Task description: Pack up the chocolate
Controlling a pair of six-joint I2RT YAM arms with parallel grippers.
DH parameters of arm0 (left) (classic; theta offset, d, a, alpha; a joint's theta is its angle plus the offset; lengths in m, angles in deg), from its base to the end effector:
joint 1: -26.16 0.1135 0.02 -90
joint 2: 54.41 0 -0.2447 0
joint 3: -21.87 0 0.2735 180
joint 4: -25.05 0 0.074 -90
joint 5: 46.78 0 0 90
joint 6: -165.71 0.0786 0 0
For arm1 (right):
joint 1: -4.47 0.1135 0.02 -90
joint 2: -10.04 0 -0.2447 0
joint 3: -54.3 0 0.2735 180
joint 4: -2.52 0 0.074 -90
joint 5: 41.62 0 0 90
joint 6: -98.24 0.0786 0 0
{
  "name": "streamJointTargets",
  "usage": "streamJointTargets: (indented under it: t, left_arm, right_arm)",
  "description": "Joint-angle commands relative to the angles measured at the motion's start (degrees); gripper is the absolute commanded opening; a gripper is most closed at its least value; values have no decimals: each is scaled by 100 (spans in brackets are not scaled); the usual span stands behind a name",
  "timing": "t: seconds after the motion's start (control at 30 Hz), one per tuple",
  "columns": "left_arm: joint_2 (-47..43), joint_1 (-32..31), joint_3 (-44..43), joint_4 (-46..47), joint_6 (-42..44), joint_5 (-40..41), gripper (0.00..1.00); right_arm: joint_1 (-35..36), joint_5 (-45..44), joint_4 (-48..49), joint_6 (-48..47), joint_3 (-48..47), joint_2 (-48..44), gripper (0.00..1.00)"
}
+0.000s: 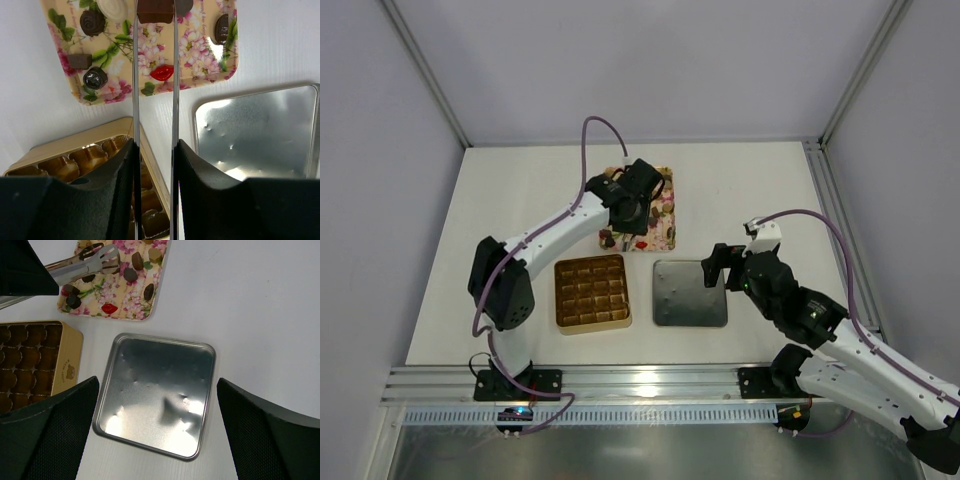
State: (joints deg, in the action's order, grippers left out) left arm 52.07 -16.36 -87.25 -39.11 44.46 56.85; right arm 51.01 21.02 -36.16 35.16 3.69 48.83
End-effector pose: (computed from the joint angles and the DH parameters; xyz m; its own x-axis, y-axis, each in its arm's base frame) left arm 0.3326 -0.2799 0.2286 -0.8516 0.0969 -0.5151 0.1546 0.9855 -0.0703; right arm 0.1812 0.1387 0.2578 -0.4413 0.1189 -0.8895 -0.1826 0.9585 0.2188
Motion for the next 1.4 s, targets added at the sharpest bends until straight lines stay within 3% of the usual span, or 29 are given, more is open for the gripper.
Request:
streamJointTargets:
  t: [0.0, 0.37, 0.63, 1.37]
  left_arm:
    - [-426, -28, -261, -116, 4, 96, 33]
    - [-759, -28, -164, -371, 5, 149, 32]
    - [-1532, -28, 354, -529, -136, 158, 32]
    - [-4908, -28, 2955, -1847, -1243, 808, 33]
  right_arm:
    - [21, -139, 104, -37, -65, 41, 100]
    - [21, -60, 157, 7, -39, 138, 100]
    - [30, 46, 306, 33, 31, 270, 100]
    - [21, 476, 947, 156, 216, 780, 100]
